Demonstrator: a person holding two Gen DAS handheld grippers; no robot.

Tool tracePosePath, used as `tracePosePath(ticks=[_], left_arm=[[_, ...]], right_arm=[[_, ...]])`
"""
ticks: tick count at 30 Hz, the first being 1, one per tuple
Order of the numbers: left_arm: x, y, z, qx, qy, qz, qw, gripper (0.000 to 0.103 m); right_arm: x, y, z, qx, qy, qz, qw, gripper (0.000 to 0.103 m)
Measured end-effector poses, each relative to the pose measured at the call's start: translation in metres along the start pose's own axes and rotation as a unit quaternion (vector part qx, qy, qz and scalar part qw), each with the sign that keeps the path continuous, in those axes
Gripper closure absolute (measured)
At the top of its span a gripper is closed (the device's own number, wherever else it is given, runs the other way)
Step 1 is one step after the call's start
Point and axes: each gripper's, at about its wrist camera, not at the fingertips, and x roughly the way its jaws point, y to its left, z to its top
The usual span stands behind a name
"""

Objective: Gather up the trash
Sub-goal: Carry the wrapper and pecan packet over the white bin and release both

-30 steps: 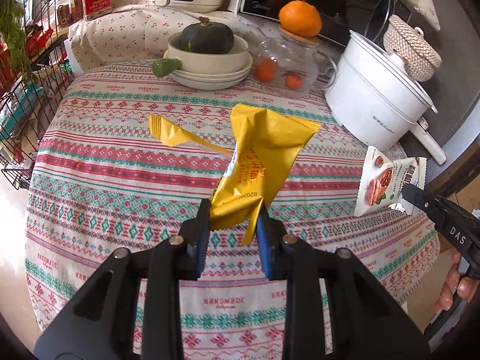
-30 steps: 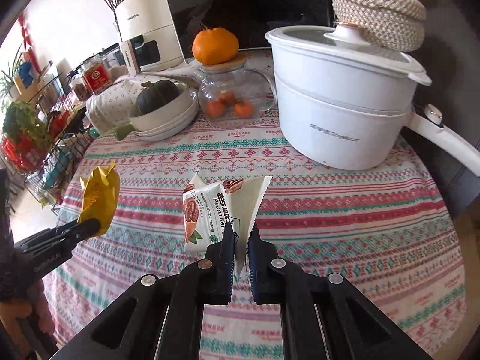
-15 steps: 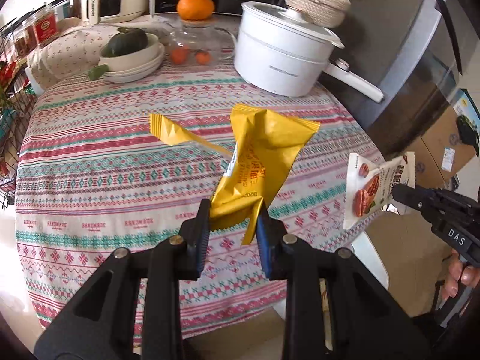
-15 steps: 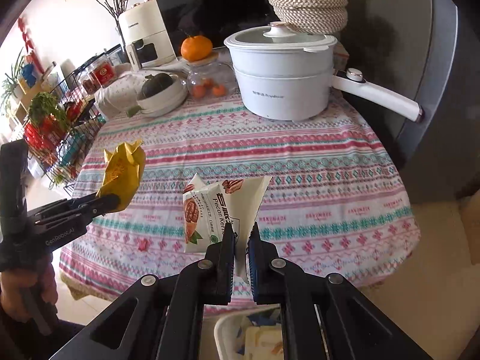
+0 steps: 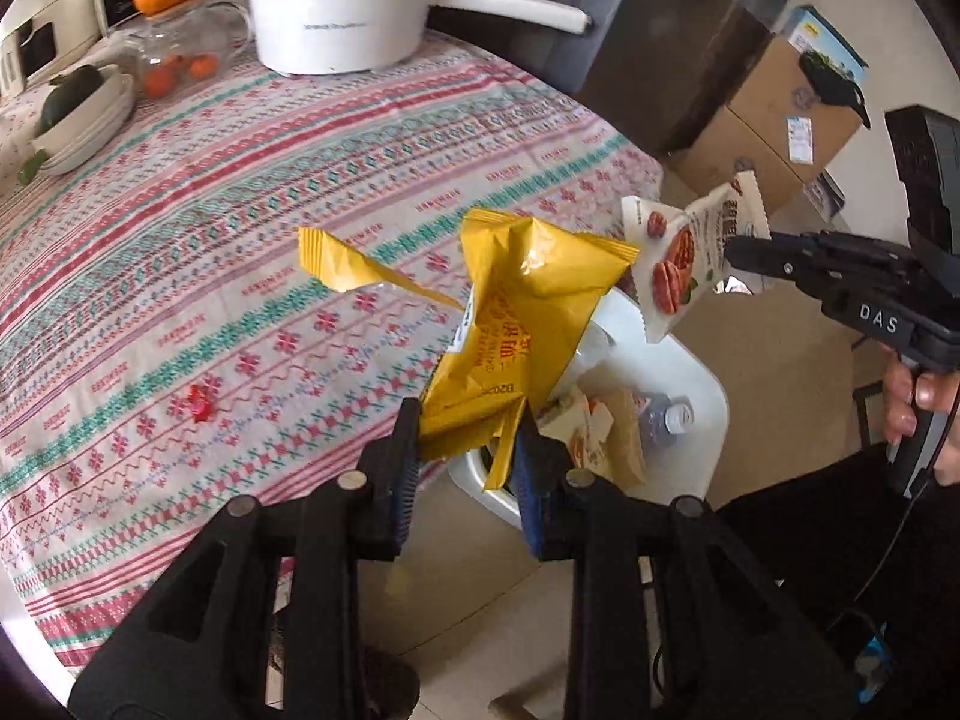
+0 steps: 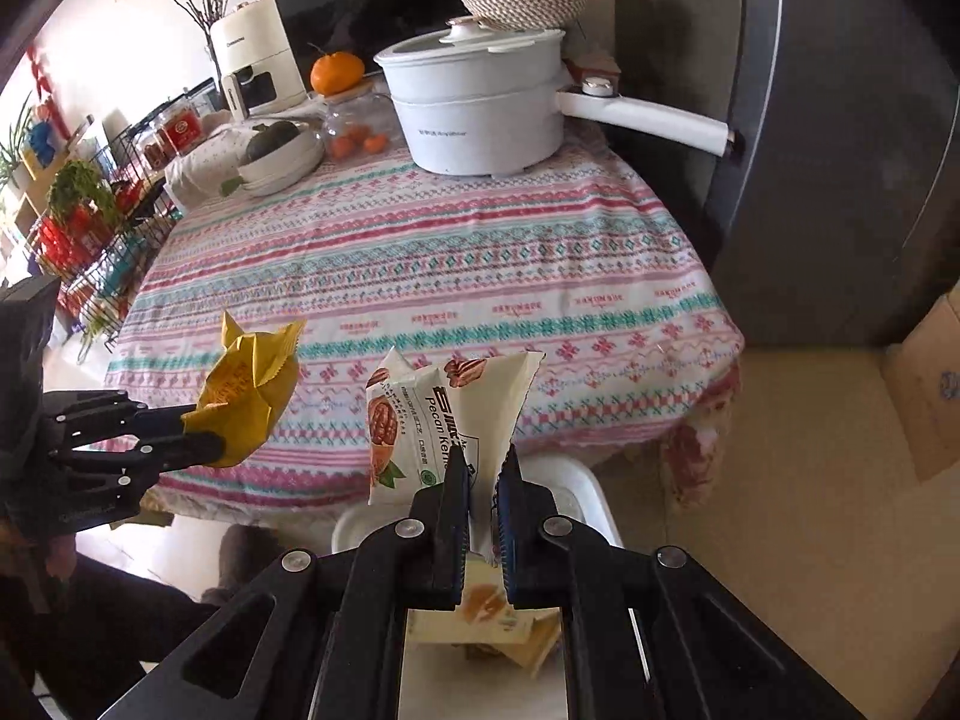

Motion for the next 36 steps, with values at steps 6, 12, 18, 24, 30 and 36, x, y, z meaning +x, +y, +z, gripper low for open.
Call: tracePosePath(ticks=[6, 12, 18, 24, 30, 36], left_arm=[[0.039, -0.058, -0.018, 0.081, 0.065, -0.022, 0.9944, 0.072], [0.081, -0.091, -0.042, 0.127, 0.141, -0.039, 0.9811, 0.070], [0.087, -0.104, -0.047, 0.148, 0.151, -0.040, 0.9766, 0.054], [0.073, -0.086, -0.028, 0.109, 0.121, -0.033, 0.9861, 0.042], [0.057, -0.065, -0.023, 0.076, 0.090, -0.012, 0.9930, 0.034], [0.047, -0.056, -0.025, 0.063, 0.070, 0.017, 0.9954, 0.022]], right_arm=[[0.008, -0.024, -0.035, -0.014, 0.037, -0.017, 0.999, 0.093], [0.013, -0.044, -0.061, -0.006, 0.061, -0.026, 0.998, 0.093], [0.011, -0.064, -0.072, 0.015, 0.070, -0.030, 0.997, 0.092], [0.013, -0.068, -0.075, 0.017, 0.080, -0.028, 0.996, 0.091], [0.021, -0.056, -0.076, -0.002, 0.099, -0.023, 0.995, 0.087], [0.030, -0.053, -0.078, 0.020, 0.115, -0.008, 0.993, 0.033]])
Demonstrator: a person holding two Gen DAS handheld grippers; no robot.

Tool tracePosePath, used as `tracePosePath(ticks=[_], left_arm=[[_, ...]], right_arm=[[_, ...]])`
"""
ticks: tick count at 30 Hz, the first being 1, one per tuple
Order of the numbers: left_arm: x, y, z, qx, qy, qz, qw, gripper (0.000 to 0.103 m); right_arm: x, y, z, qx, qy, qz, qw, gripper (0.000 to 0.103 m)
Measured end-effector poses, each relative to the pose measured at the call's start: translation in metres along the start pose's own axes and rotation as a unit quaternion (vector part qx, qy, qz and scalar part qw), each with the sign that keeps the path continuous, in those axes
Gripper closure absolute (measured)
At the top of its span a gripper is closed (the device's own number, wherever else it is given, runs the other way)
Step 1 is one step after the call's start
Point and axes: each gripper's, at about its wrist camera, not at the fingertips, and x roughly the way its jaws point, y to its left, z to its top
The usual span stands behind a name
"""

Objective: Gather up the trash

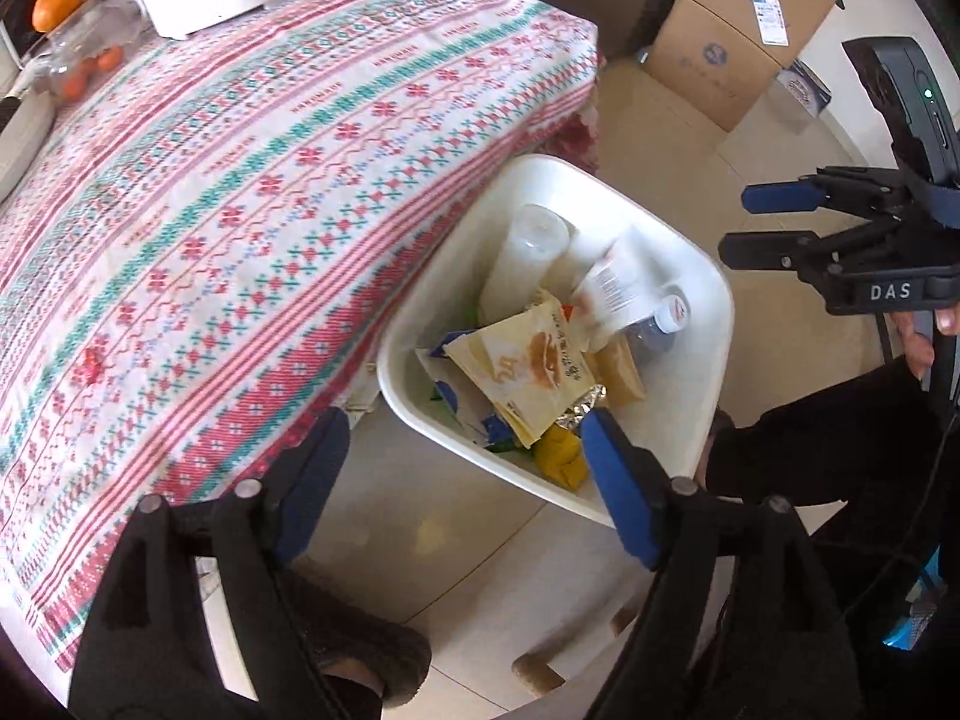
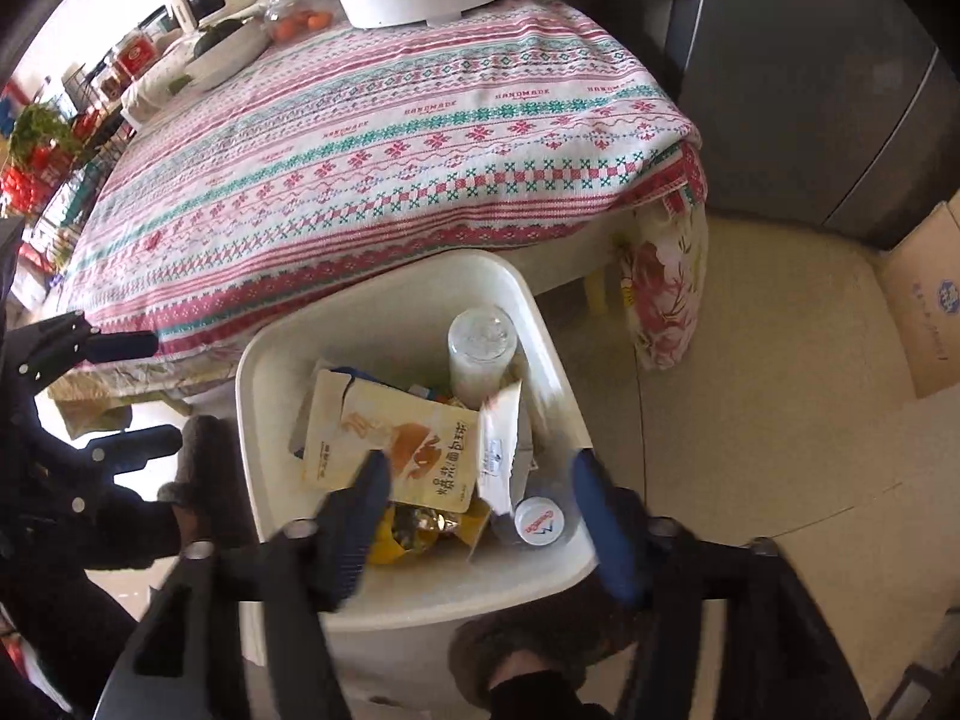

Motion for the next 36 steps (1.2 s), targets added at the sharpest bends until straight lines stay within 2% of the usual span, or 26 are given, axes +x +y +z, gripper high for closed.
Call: tracePosePath(ticks=[3, 7, 9, 10, 13, 16, 17, 19, 24, 30, 33, 36], left_arm=[[-0.010, 0.006, -0.004, -0.016, -0.014, 0.018, 0.9996, 0.019], [-0.023, 0.012, -0.013, -0.062, -0.036, 0.076, 0.9946, 0.008], [-0.027, 0.012, -0.017, -0.080, -0.039, 0.092, 0.9918, 0.008], [-0.029, 0.012, -0.020, -0.090, -0.041, 0.097, 0.9904, 0.007], [-0.038, 0.010, -0.029, -0.112, -0.052, 0.125, 0.9844, 0.001], [-0.046, 0.006, -0.037, -0.130, -0.066, 0.162, 0.9760, 0.001], [-0.050, 0.005, -0.040, -0.140, -0.075, 0.165, 0.9735, 0.001], [-0.061, 0.004, -0.048, -0.156, -0.096, 0.170, 0.9682, 0.001], [-0.085, -0.004, -0.062, -0.178, -0.145, 0.183, 0.9560, 0.001], [-0.114, -0.009, -0.075, -0.211, -0.205, 0.185, 0.9377, 0.001], [-0.115, -0.012, -0.076, -0.214, -0.216, 0.185, 0.9347, 0.001], [-0.113, -0.017, -0.074, -0.204, -0.218, 0.188, 0.9357, 0.001]], right_arm=[[-0.003, 0.000, 0.001, 0.001, -0.007, -0.001, 1.000, 0.031], [-0.008, 0.002, 0.000, 0.002, -0.016, -0.011, 1.000, 0.027], [-0.014, 0.005, -0.002, -0.001, -0.026, -0.017, 1.000, 0.026], [-0.018, 0.007, -0.003, -0.003, -0.034, -0.019, 0.999, 0.022], [-0.035, 0.015, -0.008, -0.012, -0.064, -0.021, 0.998, 0.017], [-0.050, 0.024, -0.013, -0.025, -0.093, -0.029, 0.995, 0.013], [-0.054, 0.028, -0.016, -0.027, -0.101, -0.032, 0.994, 0.011], [-0.059, 0.034, -0.021, -0.028, -0.111, -0.040, 0.993, 0.001], [-0.081, 0.046, -0.035, -0.014, -0.153, -0.048, 0.987, 0.000], [-0.110, 0.068, -0.054, -0.020, -0.235, -0.081, 0.968, 0.000], [-0.119, 0.074, -0.059, -0.018, -0.273, -0.095, 0.957, 0.000], [-0.121, 0.077, -0.060, -0.024, -0.293, -0.114, 0.949, 0.000]])
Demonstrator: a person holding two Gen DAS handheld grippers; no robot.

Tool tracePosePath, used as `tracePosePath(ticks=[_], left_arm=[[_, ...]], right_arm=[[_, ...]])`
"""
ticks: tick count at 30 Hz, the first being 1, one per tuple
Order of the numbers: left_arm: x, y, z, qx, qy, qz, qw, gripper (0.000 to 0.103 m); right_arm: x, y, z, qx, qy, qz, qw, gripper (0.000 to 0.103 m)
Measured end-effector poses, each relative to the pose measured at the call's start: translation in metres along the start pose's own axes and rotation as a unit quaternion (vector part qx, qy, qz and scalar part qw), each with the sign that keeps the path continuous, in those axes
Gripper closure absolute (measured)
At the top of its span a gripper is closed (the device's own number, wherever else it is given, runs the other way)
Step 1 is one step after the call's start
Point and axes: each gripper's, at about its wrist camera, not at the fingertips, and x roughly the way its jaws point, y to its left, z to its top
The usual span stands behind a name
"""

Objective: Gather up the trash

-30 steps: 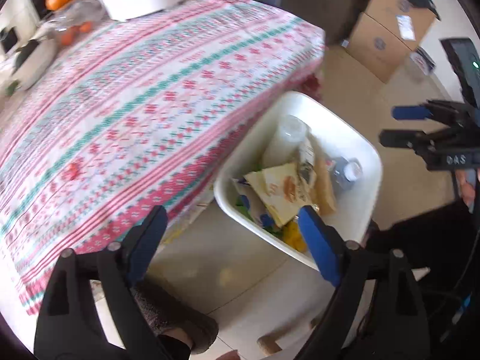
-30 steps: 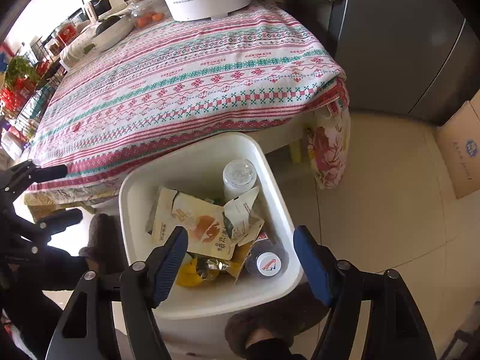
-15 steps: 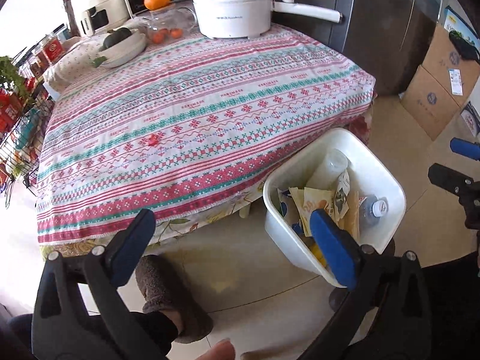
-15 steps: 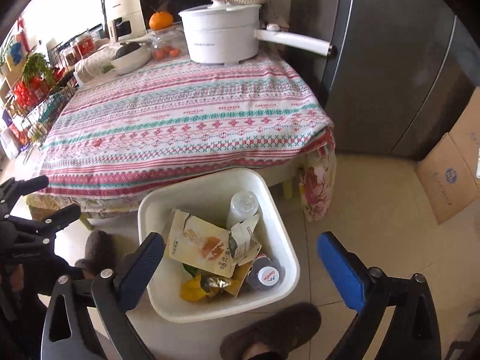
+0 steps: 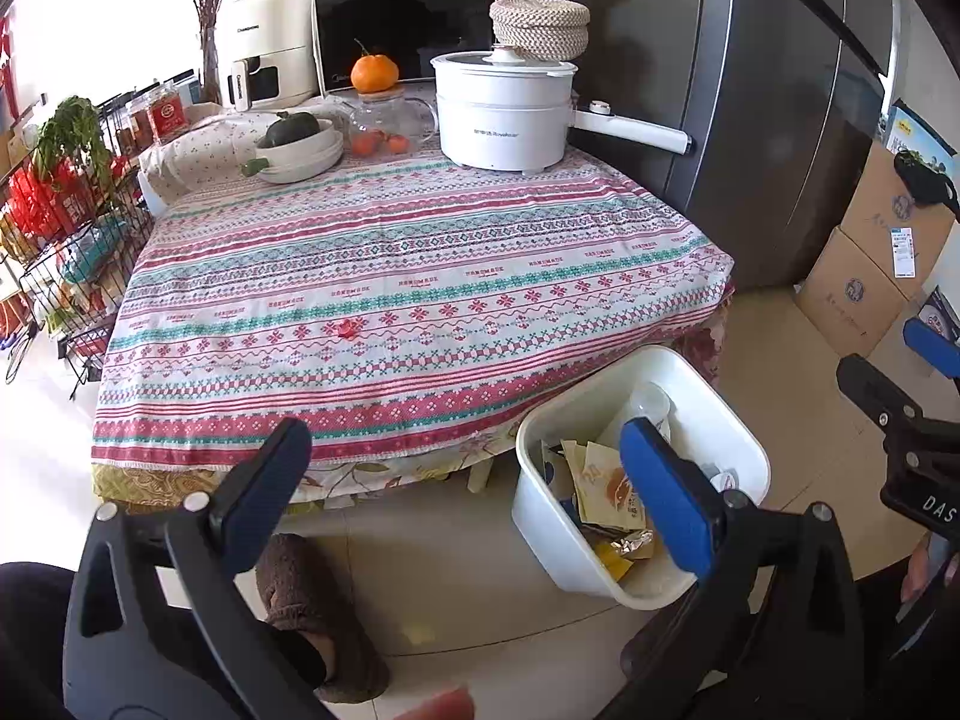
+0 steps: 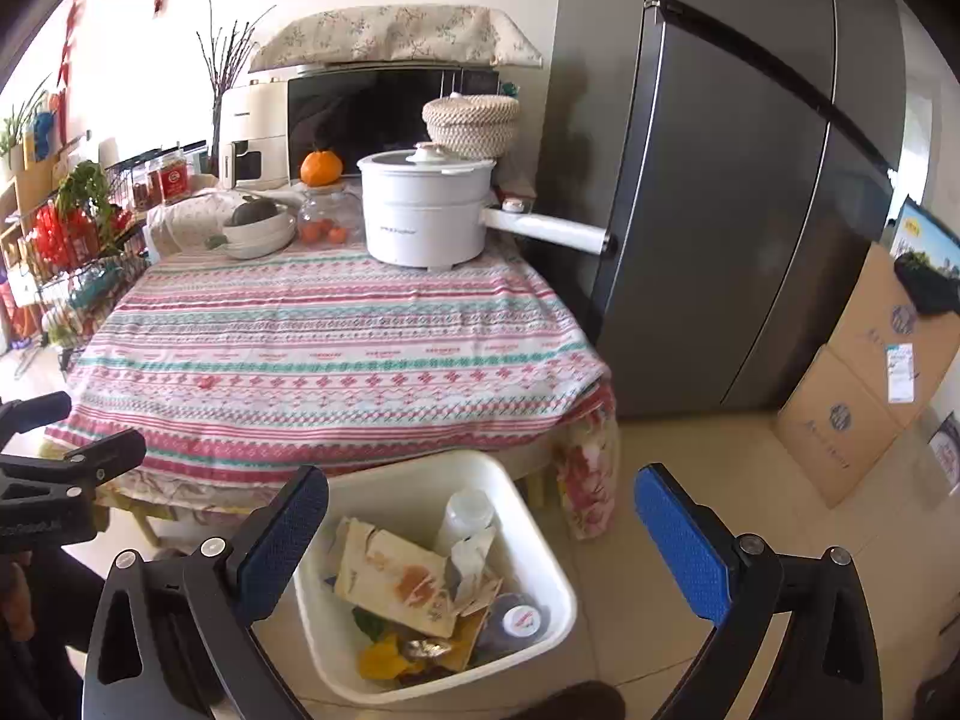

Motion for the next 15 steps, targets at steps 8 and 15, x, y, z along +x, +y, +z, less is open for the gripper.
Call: tracePosePath(ticks=[8, 15], left_arm=[[0.000, -0.005, -0.004, 0.001, -0.001, -0.005, 1.0000, 0.001], [0.000, -0.006, -0.004, 0.001, -0.006, -0.008, 0.9999, 0.001]], right_arm=[[0.014, -0.010, -0.004, 0.024, 0.029, 0.010, 0.999, 0.000], [0.014, -0.007, -0.007, 0.018, 0.033, 0.009, 0.999, 0.000]])
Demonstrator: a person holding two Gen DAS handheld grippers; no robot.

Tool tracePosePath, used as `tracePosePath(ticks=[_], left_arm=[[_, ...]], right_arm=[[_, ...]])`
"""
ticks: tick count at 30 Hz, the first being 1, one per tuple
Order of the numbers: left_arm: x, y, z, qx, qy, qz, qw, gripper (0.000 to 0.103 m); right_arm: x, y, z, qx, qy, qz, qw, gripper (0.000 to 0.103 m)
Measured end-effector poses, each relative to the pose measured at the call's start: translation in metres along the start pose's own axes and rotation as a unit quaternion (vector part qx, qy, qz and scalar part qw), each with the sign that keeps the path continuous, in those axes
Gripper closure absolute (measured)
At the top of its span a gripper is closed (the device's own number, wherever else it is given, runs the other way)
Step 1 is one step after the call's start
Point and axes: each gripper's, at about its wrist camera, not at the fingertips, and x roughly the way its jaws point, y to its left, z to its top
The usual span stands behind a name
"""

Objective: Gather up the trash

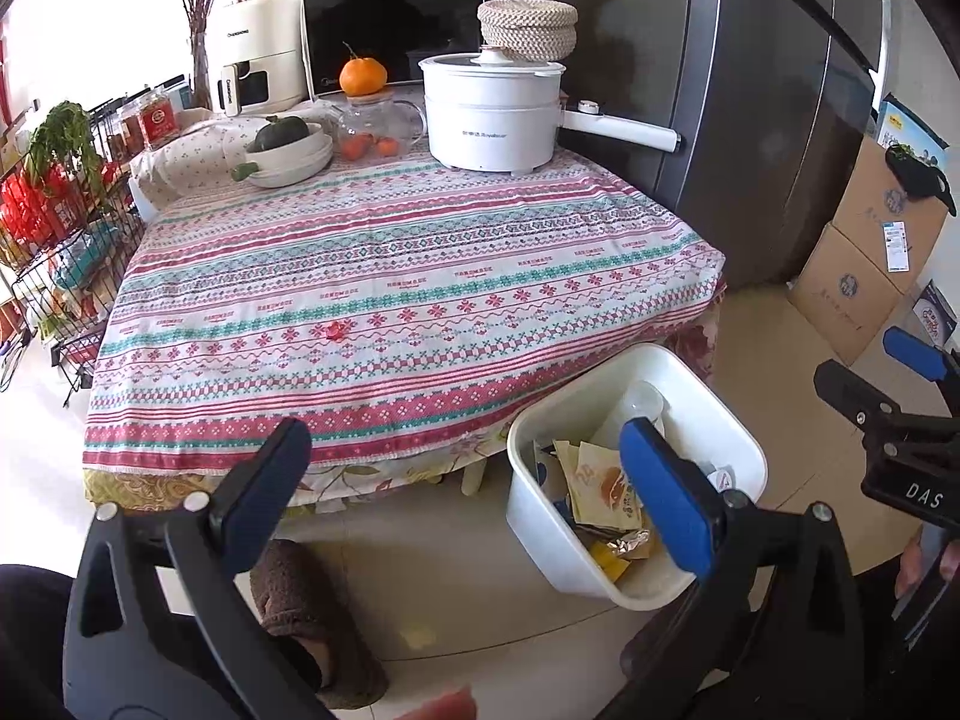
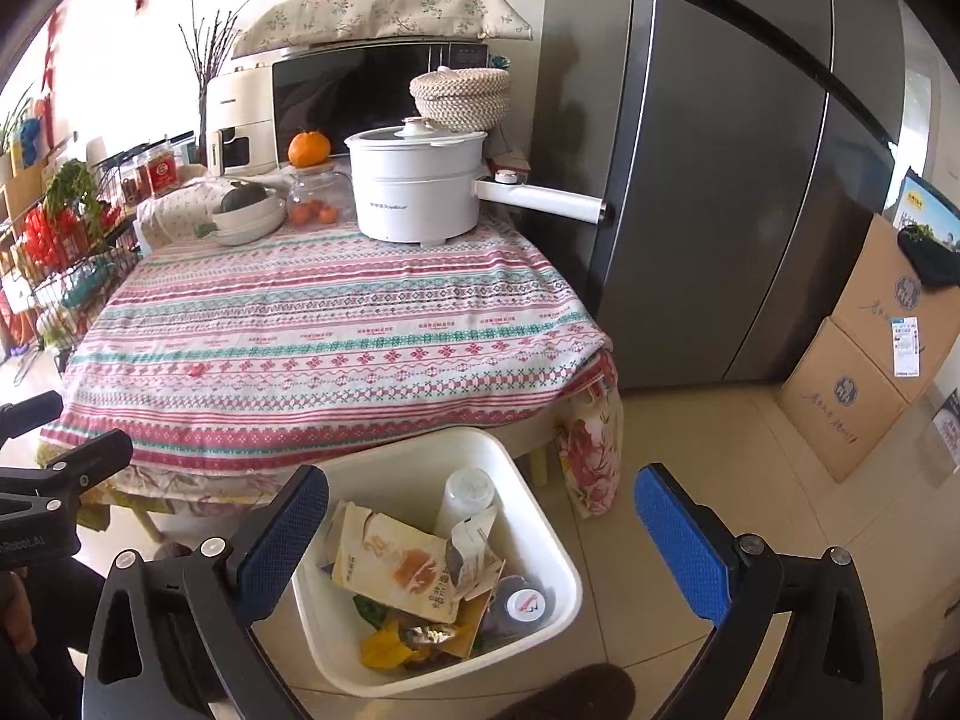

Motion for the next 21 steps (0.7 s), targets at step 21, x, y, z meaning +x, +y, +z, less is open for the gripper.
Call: tracePosePath(ticks=[21], left_arm=[[-0.0001, -0.0015, -0.0008, 0.007, 0.001, -0.005, 1.0000, 0.001]], right_arm=[[0.0001, 0.0007, -0.0017, 0.001, 0.001, 0.000, 1.000, 0.000]])
